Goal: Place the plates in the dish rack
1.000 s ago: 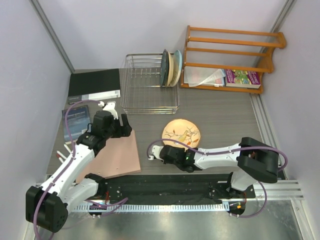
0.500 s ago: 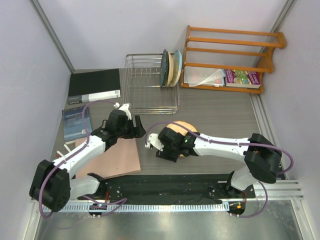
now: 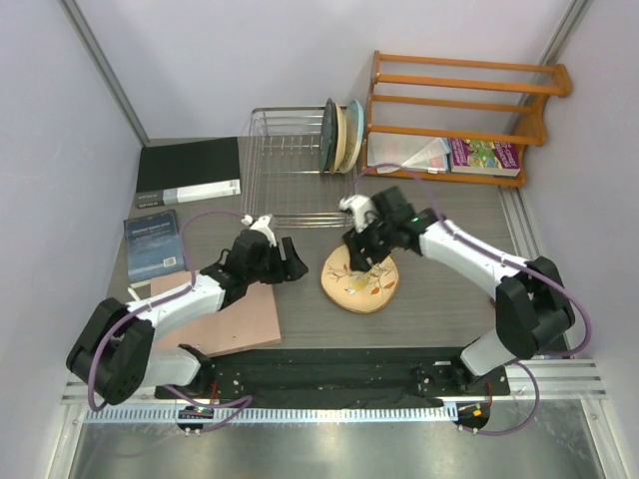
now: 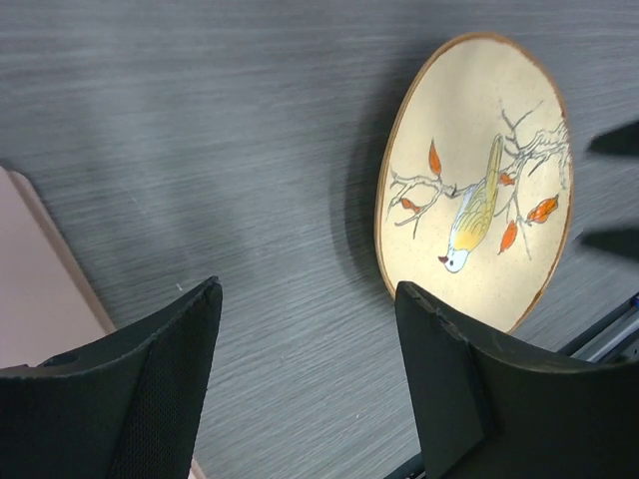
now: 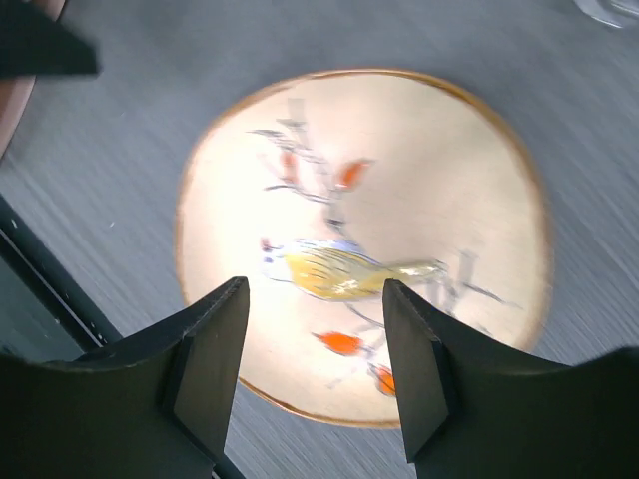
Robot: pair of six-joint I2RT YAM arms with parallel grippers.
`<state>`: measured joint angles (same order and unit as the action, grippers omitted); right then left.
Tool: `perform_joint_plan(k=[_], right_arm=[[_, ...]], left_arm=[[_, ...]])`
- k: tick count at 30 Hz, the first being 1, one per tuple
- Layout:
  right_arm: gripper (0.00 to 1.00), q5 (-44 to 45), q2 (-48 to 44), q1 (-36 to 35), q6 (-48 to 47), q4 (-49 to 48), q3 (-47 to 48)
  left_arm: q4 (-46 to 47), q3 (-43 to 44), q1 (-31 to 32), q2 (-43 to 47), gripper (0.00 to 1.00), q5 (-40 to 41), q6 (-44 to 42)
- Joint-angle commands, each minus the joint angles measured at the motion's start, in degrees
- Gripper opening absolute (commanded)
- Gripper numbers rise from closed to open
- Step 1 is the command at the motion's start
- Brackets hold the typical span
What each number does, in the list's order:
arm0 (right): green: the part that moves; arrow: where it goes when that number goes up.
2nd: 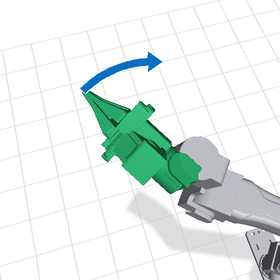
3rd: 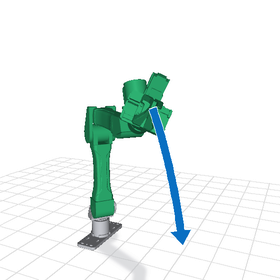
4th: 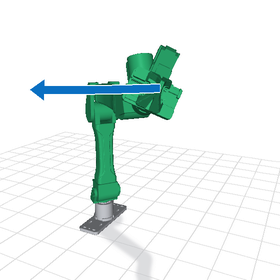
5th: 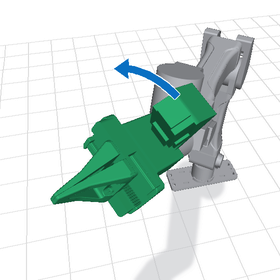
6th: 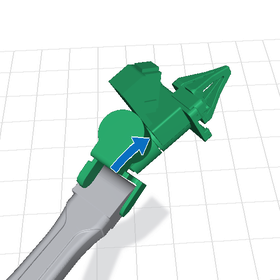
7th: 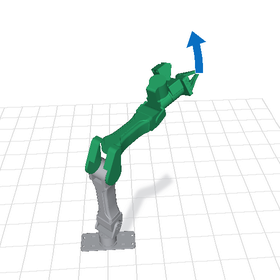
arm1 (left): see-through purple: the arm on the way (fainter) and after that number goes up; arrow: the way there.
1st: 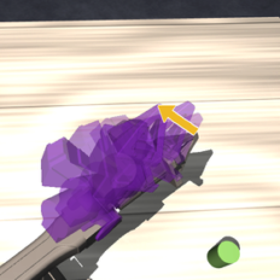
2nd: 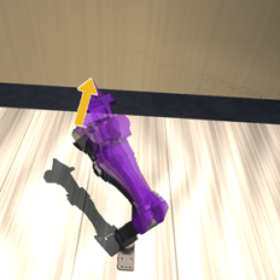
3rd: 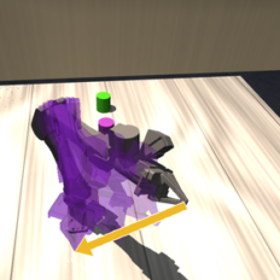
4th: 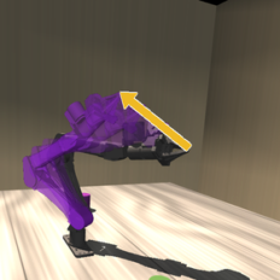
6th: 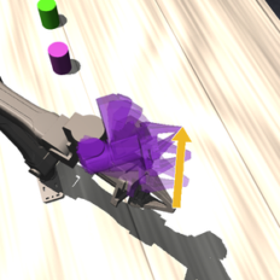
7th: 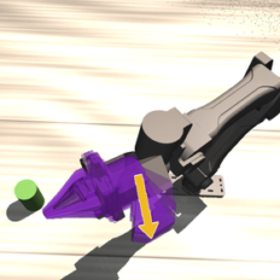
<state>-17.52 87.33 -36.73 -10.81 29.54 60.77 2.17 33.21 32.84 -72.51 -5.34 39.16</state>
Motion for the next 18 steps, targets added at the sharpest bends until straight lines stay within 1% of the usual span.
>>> perform_joint_plan(k=[1, 3, 4, 5, 8, 10, 11, 18], right_arm=[[0.62, -16.21, -2.70, 12.17, 5.10, 7.78, 1.80], [0.63, -20.79, -1.90, 16.23, 5.01, 9.83, 1.28], [0.62, -22.37, -1.38, 20.34, 4.75, 10.62, 0.15], [0.63, -24.65, -0.94, 22.12, 4.57, 10.80, -0.39], [0.62, -27.47, 1.78, 28.02, 4.74, 11.86, -0.83], [0.62, -29.06, 3.72, 29.96, 3.61, 13.77, -0.14], [0.63, -29.50, 6.25, 31.09, 1.25, 14.75, 0.22], [0.63, -31.87, 18.03, 34.09, -7.55, 22.05, 4.88]], left_arm=[[11.79, -2.01, 1.26, -3.77, 0.70, -2.03, 4.17], [12.85, -1.57, 1.53, -6.48, 0.70, -2.65, 4.52], [14.42, -1.31, 1.61, -7.29, 0.70, -2.57, 5.05], [15.22, -1.22, 1.61, -8.08, 0.70, -2.48, 5.40], [16.81, 0.09, 2.05, -10.89, 0.70, -3.09, 6.11], [17.59, 0.62, 2.31, -13.00, 0.68, -3.97, 6.19], [17.77, 1.32, 2.58, -13.79, 0.67, -4.15, 6.28], [18.66, 5.28, 4.95, -20.03, 0.57, -5.99, 5.93]])
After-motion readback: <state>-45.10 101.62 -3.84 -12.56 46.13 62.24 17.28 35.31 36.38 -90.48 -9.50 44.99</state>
